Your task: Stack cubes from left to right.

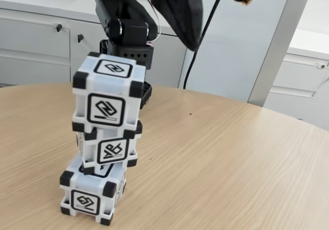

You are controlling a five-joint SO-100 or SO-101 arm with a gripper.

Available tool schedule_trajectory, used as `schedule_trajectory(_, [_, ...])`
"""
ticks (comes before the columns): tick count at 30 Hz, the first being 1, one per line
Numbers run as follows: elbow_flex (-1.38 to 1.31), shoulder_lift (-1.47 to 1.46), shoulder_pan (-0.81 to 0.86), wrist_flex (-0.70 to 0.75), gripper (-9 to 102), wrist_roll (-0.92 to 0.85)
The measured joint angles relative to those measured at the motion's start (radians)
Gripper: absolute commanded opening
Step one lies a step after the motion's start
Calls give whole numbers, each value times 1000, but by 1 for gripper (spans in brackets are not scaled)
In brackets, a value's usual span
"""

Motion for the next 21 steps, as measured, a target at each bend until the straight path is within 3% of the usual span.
schedule_trajectory(10, [249, -9, -2, -14, 0, -84])
schedule_trajectory(21, [330, -6, -2, -78, 0, -95])
